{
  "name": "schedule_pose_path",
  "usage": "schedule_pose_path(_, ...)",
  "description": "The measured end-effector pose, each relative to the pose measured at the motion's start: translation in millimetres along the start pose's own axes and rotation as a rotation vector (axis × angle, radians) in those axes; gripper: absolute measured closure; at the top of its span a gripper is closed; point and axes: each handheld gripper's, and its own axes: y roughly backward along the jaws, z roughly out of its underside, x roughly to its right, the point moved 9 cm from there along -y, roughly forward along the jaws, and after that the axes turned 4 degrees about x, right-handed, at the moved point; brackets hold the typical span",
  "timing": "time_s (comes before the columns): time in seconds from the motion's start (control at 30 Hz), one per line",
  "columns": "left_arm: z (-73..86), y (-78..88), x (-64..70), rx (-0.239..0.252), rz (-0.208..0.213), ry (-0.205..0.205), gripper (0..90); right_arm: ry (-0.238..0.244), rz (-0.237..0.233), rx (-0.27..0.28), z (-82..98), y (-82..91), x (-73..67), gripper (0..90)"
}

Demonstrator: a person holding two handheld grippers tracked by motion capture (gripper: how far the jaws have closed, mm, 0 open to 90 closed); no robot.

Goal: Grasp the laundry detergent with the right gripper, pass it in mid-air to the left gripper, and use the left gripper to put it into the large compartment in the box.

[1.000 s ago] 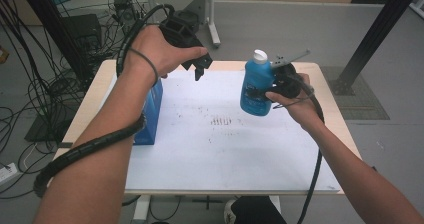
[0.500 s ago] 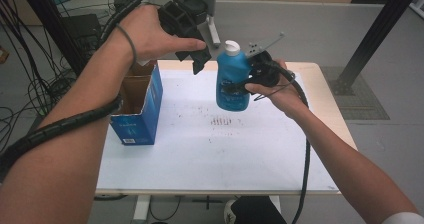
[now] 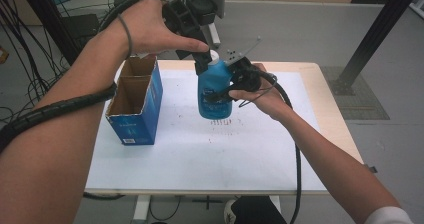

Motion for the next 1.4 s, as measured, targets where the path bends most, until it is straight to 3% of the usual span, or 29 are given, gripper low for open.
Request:
schedule_pose_path(0.27, 3.8, -8.4, 5.0, -0.027, 0.009, -0.071, 4.6, 0.019, -0.063, 0.011, 1.3, -15.4, -9.2, 44.6)
schedule_pose_path(0.6, 2.6, -18.1, 13.9, -0.048, 0.017, -0.144, 5.5, 0.049, -0.084, 0.011, 4.4, -23.9, -15.4, 44.5)
schedule_pose_path(1.07, 2.7, -31.0, 23.0, -0.081, 0.027, -0.199, 5.1, 0.060, -0.102, 0.037, 6.9, -26.4, -22.7, 44.4)
schedule_pose_path(1.4, 5.7, -37.3, 26.6, -0.091, 0.036, -0.209, 5.3, 0.088, -0.113, 0.039, 5.1, -25.2, -28.9, 44.3)
